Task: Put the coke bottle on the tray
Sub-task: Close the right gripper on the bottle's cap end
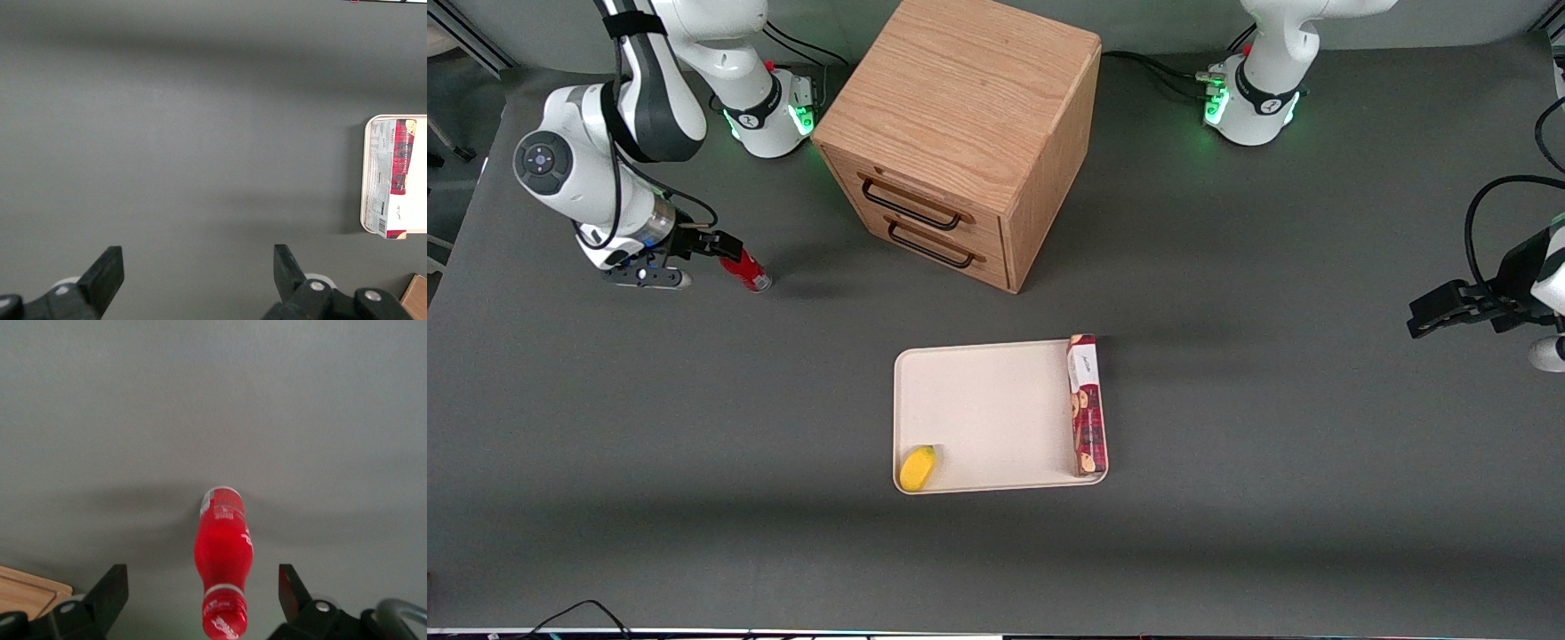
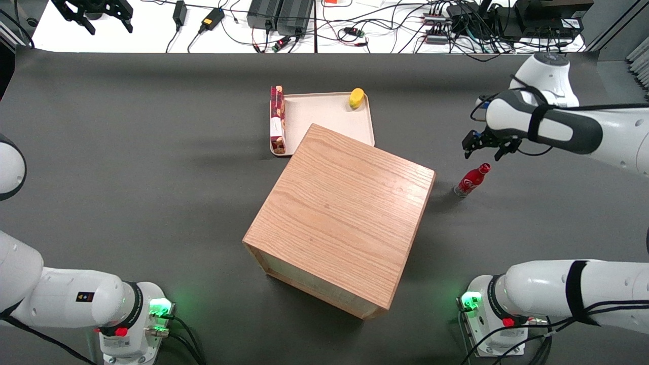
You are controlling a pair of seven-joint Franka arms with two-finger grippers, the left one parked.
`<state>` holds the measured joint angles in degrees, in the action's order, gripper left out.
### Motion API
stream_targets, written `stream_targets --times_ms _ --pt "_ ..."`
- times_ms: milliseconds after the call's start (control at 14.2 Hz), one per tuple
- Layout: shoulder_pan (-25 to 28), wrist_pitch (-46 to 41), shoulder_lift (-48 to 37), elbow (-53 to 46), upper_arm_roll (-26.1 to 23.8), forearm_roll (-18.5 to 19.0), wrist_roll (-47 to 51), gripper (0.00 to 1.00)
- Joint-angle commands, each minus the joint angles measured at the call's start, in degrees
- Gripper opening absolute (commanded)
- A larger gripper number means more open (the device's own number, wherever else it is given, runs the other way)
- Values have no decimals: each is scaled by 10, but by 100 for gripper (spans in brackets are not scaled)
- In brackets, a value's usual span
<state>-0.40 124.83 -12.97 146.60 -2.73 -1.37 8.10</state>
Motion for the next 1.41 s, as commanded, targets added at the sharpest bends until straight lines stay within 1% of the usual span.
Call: stream_targets --times_ms 0,70,141,211,352,493,563,775,986,1127,1338 --pt "-8 9 -55 47 -8 -13 6 91" --pt "-8 9 -58 50 -8 -12 5 81" --pt "-8 9 -61 51 -8 -12 1 67" --pt "-8 9 -62 52 -8 -12 0 51" --pt "-8 9 -63 52 -7 -12 -4 25" --pt "-9 9 -63 51 -7 -11 -4 6" --pt "-9 9 -61 51 -7 -10 -4 0" --pt "-8 -9 -60 29 -8 1 -3 0" --pt "-7 -89 -59 -64 -8 1 -4 0" --pt "-6 -175 -44 -167 -8 2 -4 0" --pt "-1 -304 28 -368 -17 -3 3 0"
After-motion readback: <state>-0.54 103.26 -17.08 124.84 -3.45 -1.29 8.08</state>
